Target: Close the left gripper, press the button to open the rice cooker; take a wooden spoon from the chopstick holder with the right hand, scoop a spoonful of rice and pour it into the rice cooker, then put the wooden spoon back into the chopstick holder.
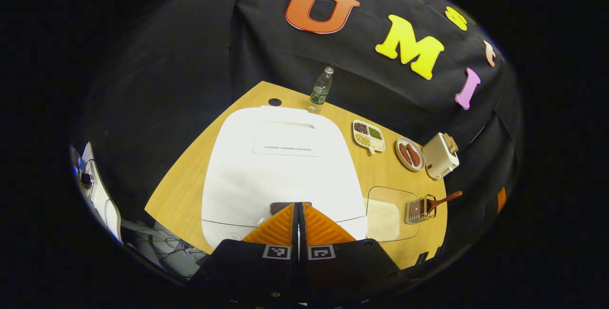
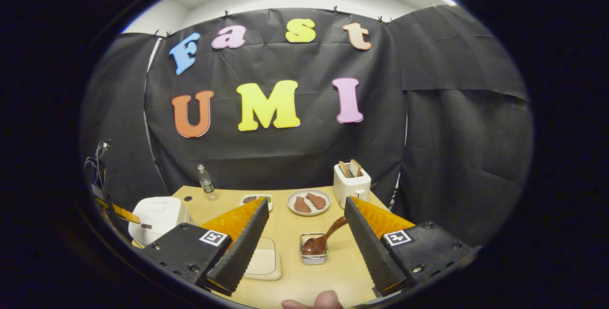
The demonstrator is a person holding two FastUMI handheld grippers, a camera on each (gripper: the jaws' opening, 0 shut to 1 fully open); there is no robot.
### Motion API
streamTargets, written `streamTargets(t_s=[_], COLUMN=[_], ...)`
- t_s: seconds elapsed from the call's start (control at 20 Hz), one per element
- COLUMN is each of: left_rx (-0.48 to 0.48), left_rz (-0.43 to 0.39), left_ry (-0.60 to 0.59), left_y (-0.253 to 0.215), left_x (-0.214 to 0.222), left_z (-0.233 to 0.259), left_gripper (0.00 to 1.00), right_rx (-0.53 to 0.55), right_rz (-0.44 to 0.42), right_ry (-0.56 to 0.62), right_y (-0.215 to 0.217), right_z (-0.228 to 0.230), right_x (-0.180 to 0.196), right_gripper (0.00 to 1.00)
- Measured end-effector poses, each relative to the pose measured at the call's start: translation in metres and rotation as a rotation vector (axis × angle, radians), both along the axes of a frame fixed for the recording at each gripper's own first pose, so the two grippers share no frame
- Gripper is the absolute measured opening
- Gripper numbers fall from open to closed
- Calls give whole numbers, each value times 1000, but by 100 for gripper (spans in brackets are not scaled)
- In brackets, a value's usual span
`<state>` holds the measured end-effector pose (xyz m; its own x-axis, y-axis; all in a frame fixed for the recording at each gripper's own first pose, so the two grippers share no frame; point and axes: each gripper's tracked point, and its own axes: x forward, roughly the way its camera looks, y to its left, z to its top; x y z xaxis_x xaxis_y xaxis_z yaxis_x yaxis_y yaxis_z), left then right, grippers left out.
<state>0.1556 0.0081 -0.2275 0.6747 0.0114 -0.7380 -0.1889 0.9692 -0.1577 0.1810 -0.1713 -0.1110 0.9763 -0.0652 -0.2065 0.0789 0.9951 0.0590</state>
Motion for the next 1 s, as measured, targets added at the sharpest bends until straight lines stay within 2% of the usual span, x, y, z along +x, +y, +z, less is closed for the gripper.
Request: streamTargets(t_s=[0.3, 0.45, 0.5, 0.55, 0.75, 1.0], left_rx=[-17, -52, -65, -70, -53, -28], left_rz=[-3, 22, 24, 29, 76, 36], left_ry=[8, 8, 2, 0, 5, -5], left_y=[1, 2, 1, 2, 5, 3], left_x=[9, 5, 8, 8, 2, 3], left_z=[-11, -17, -18, -22, -27, -25], left_gripper=[0, 0, 7, 0, 0, 0], right_rx=[6, -13, -15, -14, -5, 6], right_rz=[27, 30, 31, 33, 43, 109], right_ry=[33, 22, 23, 26, 48, 28], right_y=[8, 8, 8, 9, 14, 47], right_z=[-10, -7, -8, -10, -19, -6], right_x=[6, 8, 8, 7, 9, 11], right_gripper=[100, 100, 100, 100, 100, 100])
